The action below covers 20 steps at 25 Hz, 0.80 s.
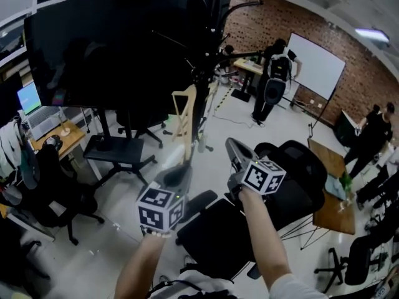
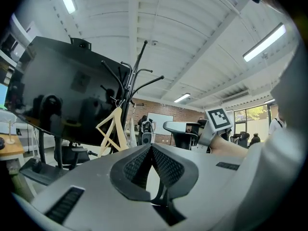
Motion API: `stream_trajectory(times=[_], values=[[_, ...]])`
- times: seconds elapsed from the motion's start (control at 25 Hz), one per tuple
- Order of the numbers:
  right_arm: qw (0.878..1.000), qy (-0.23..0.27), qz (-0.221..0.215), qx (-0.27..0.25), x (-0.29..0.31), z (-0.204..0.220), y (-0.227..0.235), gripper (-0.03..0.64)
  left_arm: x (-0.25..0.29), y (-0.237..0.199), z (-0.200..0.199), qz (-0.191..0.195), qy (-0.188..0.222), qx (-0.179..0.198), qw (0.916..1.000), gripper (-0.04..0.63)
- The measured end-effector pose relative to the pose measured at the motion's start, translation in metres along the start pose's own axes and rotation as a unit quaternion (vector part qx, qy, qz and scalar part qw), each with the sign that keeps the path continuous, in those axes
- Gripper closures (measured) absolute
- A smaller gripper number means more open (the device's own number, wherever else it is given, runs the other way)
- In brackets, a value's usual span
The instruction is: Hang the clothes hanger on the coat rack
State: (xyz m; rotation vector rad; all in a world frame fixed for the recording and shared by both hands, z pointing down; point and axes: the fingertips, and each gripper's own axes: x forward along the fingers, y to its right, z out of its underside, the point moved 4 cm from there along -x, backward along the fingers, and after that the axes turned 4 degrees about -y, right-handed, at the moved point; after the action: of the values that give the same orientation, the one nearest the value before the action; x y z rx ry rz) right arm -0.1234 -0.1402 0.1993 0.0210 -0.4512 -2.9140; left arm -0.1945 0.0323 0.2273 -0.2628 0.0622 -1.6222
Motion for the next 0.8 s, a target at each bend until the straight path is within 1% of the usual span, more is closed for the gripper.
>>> stream_trajectory(times=[0.12,0.24,0.32,0.48,0.64,0.72,0.8], values=[[1.0,-0.008,-0.001,-0.021,-0.022,0.02,-0.023,0.611,-0.01,0.0,0.015,0.0,0.002,-0.015,0.9999,0.604],[1.0,-0.017,-0.022,-0.004,-0.044,0.049,-0.045,0.611,-0.02,0.002,0.035,0.004,-0.004,-0.033,0.9994,0.604],[0.999,-0.031,-0.023,-0.007,-0.054,0.068,-0.056,0.611,-0.027,0.002,0.046,0.001,-0.007,-0.04,0.9992,0.604],[0.997,-0.068,-0.015,-0.031,-0.08,0.109,-0.072,0.611,-0.048,0.004,0.073,-0.024,-0.021,-0.052,0.9981,0.604],[0.995,-0.088,-0.021,-0.047,-0.107,0.129,-0.076,0.611,-0.065,0.017,0.098,-0.05,-0.032,-0.061,0.9964,0.604],[0.994,-0.097,-0.028,-0.045,-0.121,0.138,-0.073,0.611,-0.069,0.028,0.11,-0.065,-0.035,-0.063,0.9953,0.604],[0.993,-0.105,-0.039,-0.027,-0.136,0.149,-0.067,0.611,-0.071,0.042,0.126,-0.081,-0.043,-0.073,0.9931,0.604]])
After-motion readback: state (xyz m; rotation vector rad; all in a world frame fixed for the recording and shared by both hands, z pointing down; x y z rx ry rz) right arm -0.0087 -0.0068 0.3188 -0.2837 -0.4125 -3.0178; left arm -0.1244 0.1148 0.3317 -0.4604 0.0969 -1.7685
